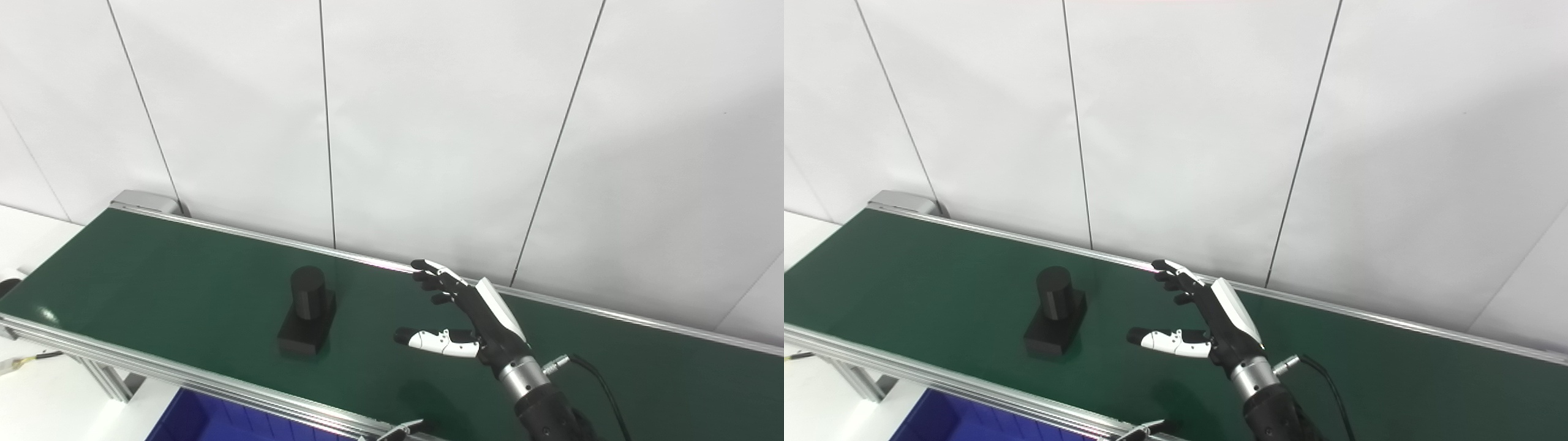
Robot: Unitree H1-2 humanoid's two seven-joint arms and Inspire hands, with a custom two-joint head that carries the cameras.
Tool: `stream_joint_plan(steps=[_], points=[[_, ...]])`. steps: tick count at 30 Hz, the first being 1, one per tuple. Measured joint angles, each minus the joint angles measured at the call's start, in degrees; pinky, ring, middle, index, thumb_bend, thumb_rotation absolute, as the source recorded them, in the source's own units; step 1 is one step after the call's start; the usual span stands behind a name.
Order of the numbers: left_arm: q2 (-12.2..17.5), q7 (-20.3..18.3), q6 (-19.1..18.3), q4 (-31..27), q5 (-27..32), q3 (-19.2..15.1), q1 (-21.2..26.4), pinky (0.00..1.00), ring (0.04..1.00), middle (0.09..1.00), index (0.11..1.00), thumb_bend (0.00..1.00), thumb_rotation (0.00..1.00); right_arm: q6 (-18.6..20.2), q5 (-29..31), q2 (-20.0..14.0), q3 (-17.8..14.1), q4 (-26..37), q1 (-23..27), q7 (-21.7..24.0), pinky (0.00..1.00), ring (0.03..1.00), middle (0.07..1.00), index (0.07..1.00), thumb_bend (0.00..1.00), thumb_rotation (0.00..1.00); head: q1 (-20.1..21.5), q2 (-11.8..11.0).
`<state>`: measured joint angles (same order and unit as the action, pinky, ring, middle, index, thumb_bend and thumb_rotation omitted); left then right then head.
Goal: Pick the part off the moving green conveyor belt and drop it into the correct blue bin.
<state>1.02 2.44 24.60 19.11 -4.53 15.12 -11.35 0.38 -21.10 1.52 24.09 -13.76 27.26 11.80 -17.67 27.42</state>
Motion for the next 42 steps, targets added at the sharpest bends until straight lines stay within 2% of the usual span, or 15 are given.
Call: stream_joint_plan(steps=[11, 18, 22, 33, 42], points=[[-0.04, 0.00, 0.00, 0.02, 0.02, -0.02, 0.01, 0.71, 0.769, 0.785, 0.830, 0.91, 0.67, 0.00, -1.39, 1.30, 0.17, -2.86, 1.24, -1.18, 0.76, 0.843, 0.857, 0.877, 0.78, 0.50, 0.18, 0.00], [-0.18, 0.00, 0.00, 0.11, -0.01, 0.06, 0.06, 0.71, 0.766, 0.786, 0.831, 0.91, 0.68, 0.00, -2.41, 2.90, 0.18, -8.94, 3.85, -1.89, 0.76, 0.859, 0.875, 0.880, 0.78, 0.48, 0.09, 0.00], [-0.26, 0.01, 0.11, 0.25, 0.00, 0.03, 0.09, 0.71, 0.765, 0.788, 0.832, 0.91, 0.68, -0.12, -2.61, 3.50, 0.13, -12.71, 5.13, -3.45, 0.74, 0.846, 0.853, 0.879, 0.79, 0.48, -0.09, -0.09], [-0.95, 0.02, 0.37, 1.28, -0.14, 0.07, 0.38, 0.71, 0.764, 0.793, 0.833, 0.92, 0.68, -0.92, -2.91, 4.64, 0.15, -19.30, 7.69, -5.25, 0.75, 0.863, 0.849, 0.884, 0.83, 0.48, -0.53, -0.18], [-1.10, 0.03, 0.39, 1.45, -1.08, 0.38, 0.63, 0.70, 0.770, 0.813, 0.828, 0.91, 0.67, -3.28, -3.65, 6.69, 0.97, -25.62, 10.35, -7.65, 0.79, 0.858, 0.852, 0.877, 0.86, 0.49, -0.88, -0.26]])
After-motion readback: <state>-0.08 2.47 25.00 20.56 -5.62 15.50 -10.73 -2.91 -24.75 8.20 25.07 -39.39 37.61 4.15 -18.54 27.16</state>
